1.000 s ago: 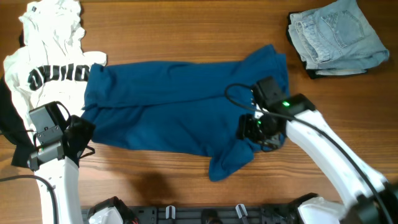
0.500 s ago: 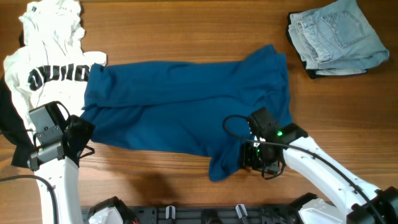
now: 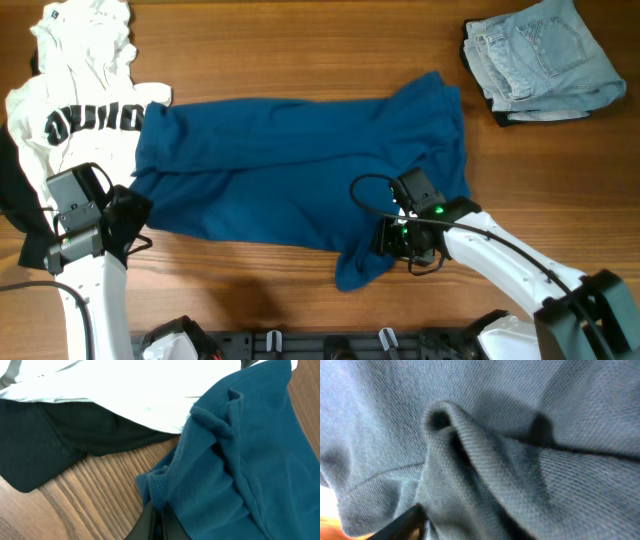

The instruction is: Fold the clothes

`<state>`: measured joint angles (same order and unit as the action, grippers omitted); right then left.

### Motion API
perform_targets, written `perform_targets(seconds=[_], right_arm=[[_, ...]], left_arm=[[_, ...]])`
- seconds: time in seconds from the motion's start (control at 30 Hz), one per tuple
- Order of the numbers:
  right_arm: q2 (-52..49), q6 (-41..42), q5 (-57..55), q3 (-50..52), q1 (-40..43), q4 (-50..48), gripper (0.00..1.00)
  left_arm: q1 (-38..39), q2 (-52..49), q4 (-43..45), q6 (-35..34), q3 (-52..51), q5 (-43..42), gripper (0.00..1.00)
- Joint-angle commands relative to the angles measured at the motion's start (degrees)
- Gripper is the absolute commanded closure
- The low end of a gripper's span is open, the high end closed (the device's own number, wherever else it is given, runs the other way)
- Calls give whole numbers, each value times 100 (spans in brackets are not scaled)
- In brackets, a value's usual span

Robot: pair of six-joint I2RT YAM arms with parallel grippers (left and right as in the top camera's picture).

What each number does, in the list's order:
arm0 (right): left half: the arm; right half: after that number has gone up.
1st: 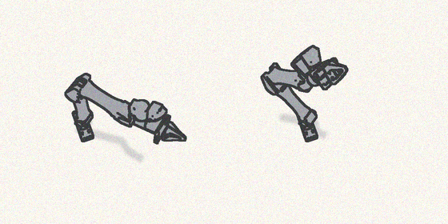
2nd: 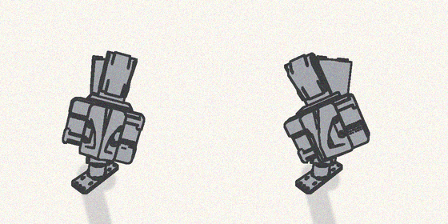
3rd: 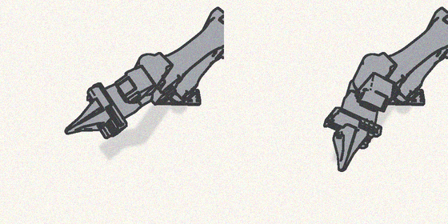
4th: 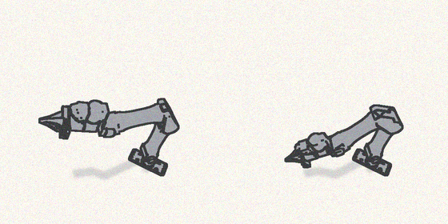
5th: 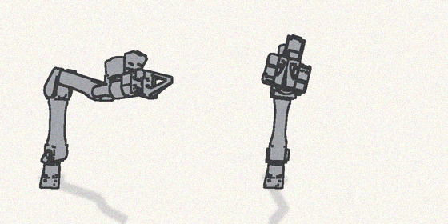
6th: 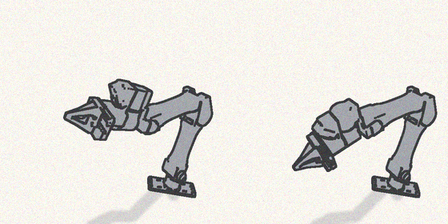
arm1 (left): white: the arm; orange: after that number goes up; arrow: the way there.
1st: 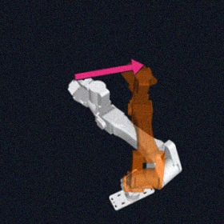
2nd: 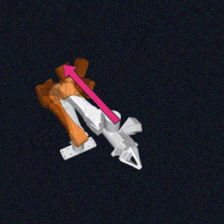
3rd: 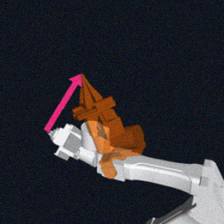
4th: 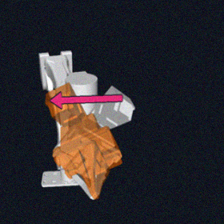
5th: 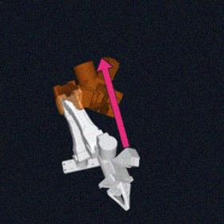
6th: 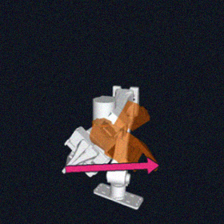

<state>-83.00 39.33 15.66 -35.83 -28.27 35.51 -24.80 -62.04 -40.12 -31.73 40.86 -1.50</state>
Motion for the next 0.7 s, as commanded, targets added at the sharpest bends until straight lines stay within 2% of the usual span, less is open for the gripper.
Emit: perform_targets(seconds=[0.0, 0.37, 0.53, 0.67], right_arm=[[-376, 175, 155, 251, -37, 120, 48], [-125, 304, 584, 186, -37, 678, 46], [505, 299, 522, 103, -37, 1108, 46], [568, 258, 229, 122, -39, 1106, 46]], left_arm=[[15, -22, -9, 136, 57, 98, 96], [15, -22, 0, 140, 57, 101, 96], [15, -22, 13, 151, 57, 101, 96], [15, -22, 61, 151, 57, 101, 96]])
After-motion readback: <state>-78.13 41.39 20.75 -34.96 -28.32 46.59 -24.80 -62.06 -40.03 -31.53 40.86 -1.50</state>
